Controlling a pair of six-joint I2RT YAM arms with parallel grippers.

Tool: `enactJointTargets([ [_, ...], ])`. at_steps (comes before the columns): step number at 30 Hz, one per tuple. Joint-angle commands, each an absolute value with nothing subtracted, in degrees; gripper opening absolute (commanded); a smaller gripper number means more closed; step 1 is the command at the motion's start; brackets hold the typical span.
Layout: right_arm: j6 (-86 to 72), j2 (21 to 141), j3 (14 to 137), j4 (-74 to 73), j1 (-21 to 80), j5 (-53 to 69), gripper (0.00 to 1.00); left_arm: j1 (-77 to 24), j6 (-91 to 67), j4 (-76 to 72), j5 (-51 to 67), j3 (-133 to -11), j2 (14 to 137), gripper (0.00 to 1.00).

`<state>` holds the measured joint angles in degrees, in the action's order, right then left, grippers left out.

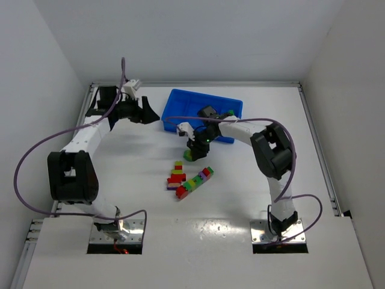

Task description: Sort the legos into containers by color

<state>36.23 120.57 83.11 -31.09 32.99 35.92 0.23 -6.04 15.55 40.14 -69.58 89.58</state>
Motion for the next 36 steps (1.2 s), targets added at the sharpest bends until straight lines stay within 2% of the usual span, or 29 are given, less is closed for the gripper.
enactJointTargets([
  [1,36.04,110.94,81.83,-30.84,29.71,47.87,0.1,1.93,-4.31,13.8,66.41,-68.47,95.08,0.77],
  [3,32.37,109.52,82.78,-31.89,28.05,50.26,0.08,0.45,-5.01,13.8,72.39,-68.47,97.37,0.77],
  [8,21.81,111.0,89.54,-35.76,24.79,61.94,0.08,-3.42,-2.03,14.41,74.88,-70.66,100.02,0.77],
  [13,5.32,110.92,87.28,-25.68,22.94,69.94,0.08,-7.28,1.93,14.41,74.88,-71.81,99.41,0.77],
  [20,-7.2,111.45,85.34,-14.17,22.32,73.47,0.08,-11.25,3.87,14.41,73.21,-73.65,98.26,0.77],
  [29,-8.44,112.5,85.34,-13.62,22.32,73.48,0.08,-13.01,2.64,14.41,75.15,-76.37,98.26,0.75],
  [33,-8.44,112.5,85.34,-13.01,22.32,73.48,0.08,-13.53,2.03,14.41,76.55,-77.52,98.79,0.67],
  [34,-8.44,112.5,85.34,-13.01,22.32,73.48,0.08,-13.54,2.02,14.41,77.07,-77.52,99.31,0.58],
  [36,-8.44,112.5,85.34,-13.01,22.32,73.48,0.08,-13.54,2.02,14.41,77.08,-78.13,99.32,0.5],
])
